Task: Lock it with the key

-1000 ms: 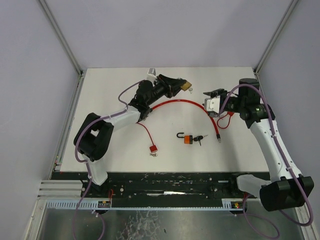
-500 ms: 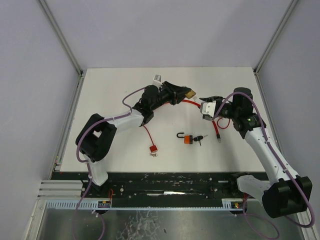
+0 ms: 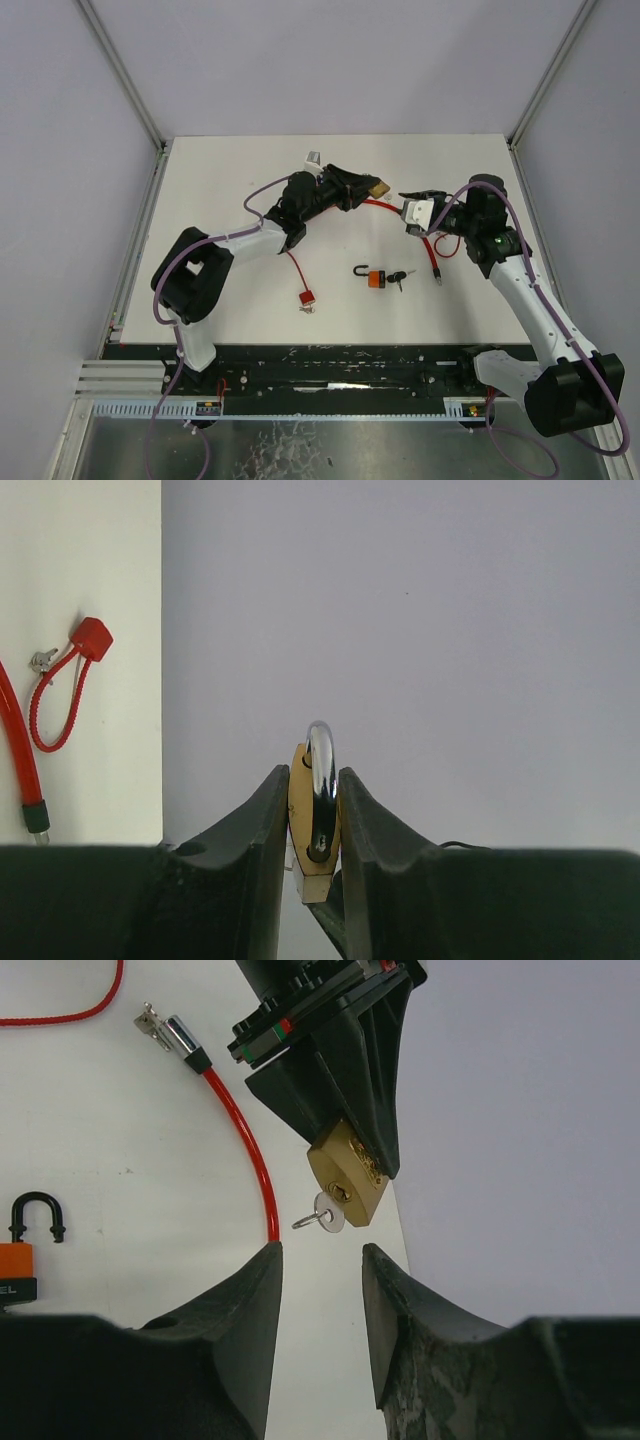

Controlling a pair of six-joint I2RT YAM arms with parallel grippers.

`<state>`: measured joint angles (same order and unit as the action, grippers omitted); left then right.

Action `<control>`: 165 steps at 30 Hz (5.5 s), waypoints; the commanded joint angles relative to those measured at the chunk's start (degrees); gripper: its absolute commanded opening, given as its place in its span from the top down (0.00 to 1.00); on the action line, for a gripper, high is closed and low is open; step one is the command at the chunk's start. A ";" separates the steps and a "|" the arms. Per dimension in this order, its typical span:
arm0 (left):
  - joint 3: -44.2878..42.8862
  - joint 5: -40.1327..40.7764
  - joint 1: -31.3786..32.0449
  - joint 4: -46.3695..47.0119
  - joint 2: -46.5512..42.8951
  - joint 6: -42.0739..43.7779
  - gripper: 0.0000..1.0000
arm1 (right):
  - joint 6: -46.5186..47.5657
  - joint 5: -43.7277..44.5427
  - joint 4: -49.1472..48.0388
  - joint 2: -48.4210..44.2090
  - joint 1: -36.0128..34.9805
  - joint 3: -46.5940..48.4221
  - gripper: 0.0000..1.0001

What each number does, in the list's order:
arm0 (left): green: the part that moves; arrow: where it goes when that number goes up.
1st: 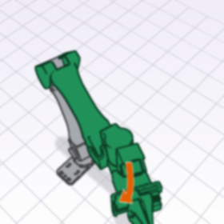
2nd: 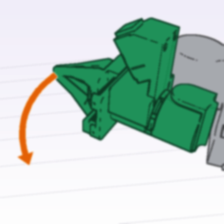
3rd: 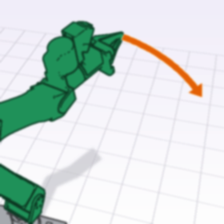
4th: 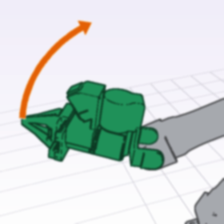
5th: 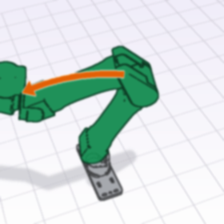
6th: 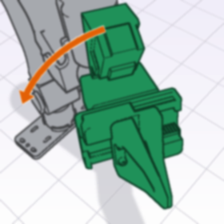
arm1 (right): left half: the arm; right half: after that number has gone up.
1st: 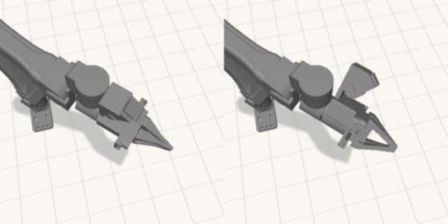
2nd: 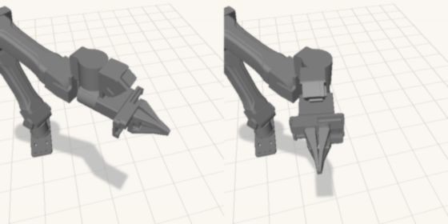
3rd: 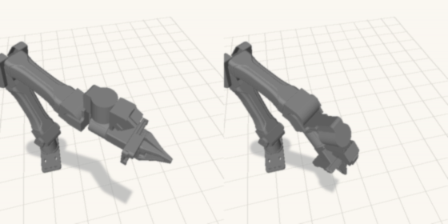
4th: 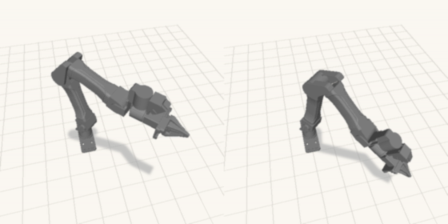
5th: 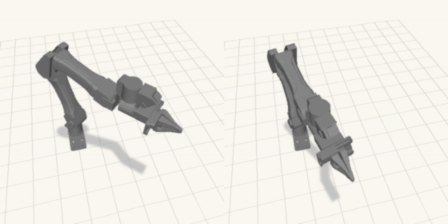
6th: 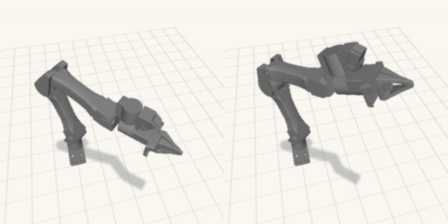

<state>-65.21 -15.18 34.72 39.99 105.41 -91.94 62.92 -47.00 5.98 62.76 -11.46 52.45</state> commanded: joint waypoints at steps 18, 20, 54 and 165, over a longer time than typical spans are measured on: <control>-2.07 -24.68 -1.75 52.66 5.68 35.07 1.00 | -81.48 -20.73 -26.91 -2.30 12.64 -1.38 0.24; -2.41 -25.93 -1.25 52.72 5.43 36.43 1.00 | -86.07 -20.26 -34.33 -2.29 12.72 -5.51 0.25; -3.38 -26.82 1.75 52.74 5.25 38.07 1.00 | -82.77 -24.43 -33.91 3.58 7.42 -6.21 0.94; -1.20 23.54 19.51 12.48 2.01 40.95 1.00 | -43.91 4.58 -13.90 -0.88 8.34 -14.42 0.14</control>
<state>-64.27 7.51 53.49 49.15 111.11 -50.04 18.81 -44.56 -6.48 61.41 -1.83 36.99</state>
